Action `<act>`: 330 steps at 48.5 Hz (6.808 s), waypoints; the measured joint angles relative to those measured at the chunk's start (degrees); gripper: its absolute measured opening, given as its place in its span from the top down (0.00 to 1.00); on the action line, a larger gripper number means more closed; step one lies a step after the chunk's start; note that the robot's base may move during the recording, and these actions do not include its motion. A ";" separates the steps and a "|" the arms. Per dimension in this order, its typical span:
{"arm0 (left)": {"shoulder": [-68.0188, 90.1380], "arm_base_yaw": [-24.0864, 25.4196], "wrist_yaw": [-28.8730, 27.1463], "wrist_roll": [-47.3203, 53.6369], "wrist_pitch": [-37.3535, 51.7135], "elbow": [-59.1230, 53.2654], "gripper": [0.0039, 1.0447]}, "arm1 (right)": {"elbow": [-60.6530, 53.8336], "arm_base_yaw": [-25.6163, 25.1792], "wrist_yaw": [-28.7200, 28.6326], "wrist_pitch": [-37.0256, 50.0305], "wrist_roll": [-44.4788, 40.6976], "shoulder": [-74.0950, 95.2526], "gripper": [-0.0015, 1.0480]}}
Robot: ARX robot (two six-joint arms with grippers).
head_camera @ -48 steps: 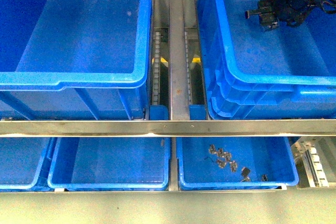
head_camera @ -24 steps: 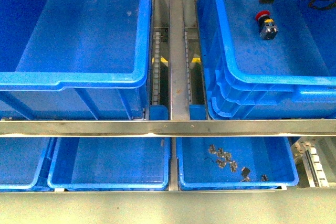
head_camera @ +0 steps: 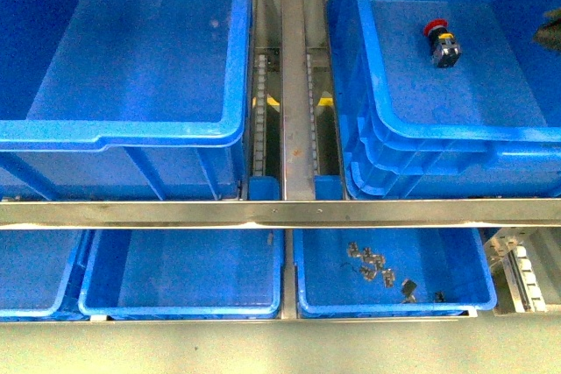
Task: Pick red and yellow buttons and place in box
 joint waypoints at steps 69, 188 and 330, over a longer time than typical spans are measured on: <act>0.00 0.00 -0.02 0.00 0.00 0.00 0.07 | -25.16 -10.27 -6.91 3.15 -29.09 -50.88 0.96; 0.00 0.09 -0.02 0.00 0.02 0.00 0.07 | -25.14 -10.36 -6.97 -22.14 -29.22 -75.91 0.06; 130.97 -3.08 -0.39 5.62 -3.04 81.99 0.07 | -25.16 -10.47 -7.04 -22.18 -29.24 -75.93 0.06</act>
